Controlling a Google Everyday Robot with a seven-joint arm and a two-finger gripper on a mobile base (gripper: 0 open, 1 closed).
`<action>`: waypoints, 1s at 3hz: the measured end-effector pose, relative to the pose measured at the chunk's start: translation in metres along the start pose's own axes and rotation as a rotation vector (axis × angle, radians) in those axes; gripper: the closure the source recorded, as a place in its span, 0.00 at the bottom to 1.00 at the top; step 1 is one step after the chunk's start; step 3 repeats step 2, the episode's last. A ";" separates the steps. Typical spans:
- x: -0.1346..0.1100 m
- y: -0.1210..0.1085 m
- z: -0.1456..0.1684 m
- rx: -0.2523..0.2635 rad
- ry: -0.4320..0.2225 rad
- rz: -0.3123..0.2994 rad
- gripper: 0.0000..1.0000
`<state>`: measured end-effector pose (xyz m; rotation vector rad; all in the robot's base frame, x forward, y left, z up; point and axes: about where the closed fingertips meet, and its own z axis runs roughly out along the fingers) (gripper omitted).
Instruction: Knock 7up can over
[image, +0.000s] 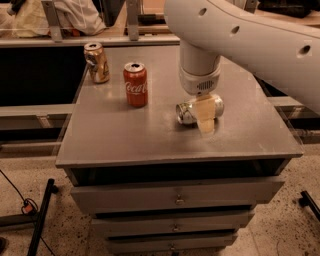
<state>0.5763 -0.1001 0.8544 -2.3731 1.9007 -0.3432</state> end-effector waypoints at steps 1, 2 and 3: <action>0.000 0.000 0.008 0.039 -0.057 -0.018 0.00; 0.000 0.000 0.008 0.039 -0.057 -0.018 0.00; 0.000 0.000 0.008 0.039 -0.057 -0.018 0.00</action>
Offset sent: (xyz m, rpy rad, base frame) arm 0.0001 -0.0008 -0.0060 0.0385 -0.0111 0.0224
